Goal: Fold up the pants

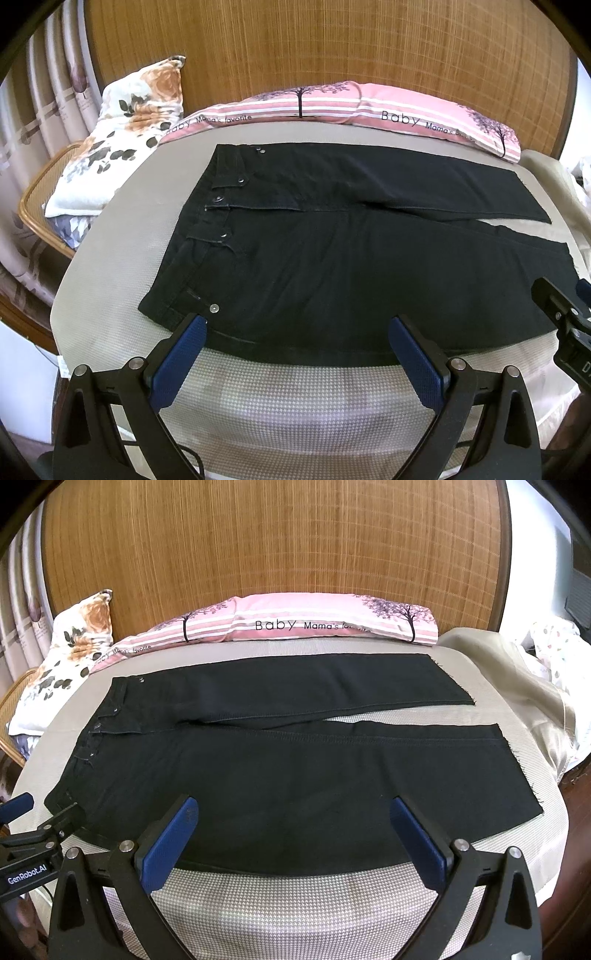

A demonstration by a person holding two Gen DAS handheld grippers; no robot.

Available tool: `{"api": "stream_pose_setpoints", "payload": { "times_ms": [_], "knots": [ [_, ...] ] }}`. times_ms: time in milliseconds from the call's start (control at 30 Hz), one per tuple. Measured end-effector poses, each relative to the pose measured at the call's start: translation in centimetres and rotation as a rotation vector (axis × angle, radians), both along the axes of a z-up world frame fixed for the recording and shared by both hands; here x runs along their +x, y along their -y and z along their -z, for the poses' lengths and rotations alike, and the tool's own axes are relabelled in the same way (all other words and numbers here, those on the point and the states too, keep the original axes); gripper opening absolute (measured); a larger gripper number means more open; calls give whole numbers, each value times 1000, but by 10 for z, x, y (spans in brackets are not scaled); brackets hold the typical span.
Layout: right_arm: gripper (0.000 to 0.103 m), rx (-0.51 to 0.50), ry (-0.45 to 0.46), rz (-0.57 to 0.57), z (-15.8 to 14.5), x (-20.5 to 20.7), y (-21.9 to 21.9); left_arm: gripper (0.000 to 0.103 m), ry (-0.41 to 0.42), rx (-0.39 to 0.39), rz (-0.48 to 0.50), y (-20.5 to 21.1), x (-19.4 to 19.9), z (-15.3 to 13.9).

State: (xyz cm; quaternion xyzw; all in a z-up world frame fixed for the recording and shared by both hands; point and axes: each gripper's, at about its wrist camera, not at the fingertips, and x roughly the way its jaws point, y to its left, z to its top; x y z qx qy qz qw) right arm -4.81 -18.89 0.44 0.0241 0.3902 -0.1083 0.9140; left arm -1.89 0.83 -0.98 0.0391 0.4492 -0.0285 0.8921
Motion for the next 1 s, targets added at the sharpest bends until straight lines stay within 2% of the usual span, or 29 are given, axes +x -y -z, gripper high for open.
{"api": "stream_pose_setpoints", "payload": {
  "times_ms": [767,1000],
  "knots": [
    [103,15,-39,1,9,11,8,98,-28,9,3,-1,12,9],
    [103,122,-41,-70,6,31,21,98,-14,-52,22,-11,34,2]
  ]
}}
